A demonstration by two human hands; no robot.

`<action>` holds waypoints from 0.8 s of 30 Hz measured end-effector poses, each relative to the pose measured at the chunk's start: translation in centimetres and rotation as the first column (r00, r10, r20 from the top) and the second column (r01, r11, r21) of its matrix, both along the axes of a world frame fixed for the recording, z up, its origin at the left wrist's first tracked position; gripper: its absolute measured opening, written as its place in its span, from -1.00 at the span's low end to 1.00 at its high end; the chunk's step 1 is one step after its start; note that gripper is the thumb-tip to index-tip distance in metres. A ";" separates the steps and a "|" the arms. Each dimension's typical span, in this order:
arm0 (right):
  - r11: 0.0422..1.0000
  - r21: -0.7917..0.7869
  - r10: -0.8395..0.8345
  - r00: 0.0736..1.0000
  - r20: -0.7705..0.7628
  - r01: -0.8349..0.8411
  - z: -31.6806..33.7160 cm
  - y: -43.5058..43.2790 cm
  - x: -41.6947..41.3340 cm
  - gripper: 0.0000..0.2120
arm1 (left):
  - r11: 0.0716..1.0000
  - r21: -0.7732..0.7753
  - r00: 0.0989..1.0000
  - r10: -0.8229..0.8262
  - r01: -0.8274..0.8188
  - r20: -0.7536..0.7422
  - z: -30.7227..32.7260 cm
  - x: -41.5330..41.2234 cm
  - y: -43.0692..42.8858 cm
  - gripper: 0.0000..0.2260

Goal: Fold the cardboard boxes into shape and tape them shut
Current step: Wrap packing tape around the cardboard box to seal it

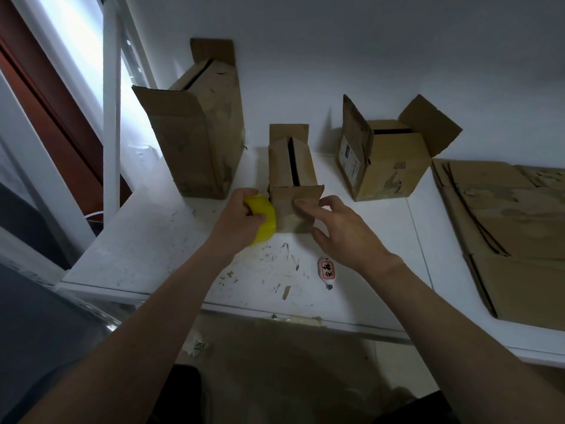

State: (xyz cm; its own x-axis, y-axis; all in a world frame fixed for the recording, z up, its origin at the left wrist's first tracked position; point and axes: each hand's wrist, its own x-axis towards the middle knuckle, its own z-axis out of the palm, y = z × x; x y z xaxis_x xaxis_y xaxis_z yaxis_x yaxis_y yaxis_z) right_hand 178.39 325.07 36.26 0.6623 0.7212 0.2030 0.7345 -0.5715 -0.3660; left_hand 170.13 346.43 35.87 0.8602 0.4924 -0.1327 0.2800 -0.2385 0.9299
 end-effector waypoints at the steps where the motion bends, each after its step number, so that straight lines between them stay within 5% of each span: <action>1: 1.000 -0.006 -0.011 1.000 -0.006 0.011 0.1 0.3 0.2 -0.44 | 1.000 0.010 1.000 -0.008 0.008 -0.002 0.1 0.2 0.3 -0.54; 14: 0.974 -0.194 -0.142 0.985 -0.098 0.121 1.2 10.8 6.0 -0.32 | 0.918 0.394 0.995 -0.007 0.044 -0.096 1.7 2.4 6.2 -0.51; 24: 0.969 -0.211 -0.160 0.976 -0.147 0.127 2.7 10.3 6.9 -0.41 | 0.893 0.433 0.993 -0.102 0.120 -0.066 2.2 1.8 6.3 -0.51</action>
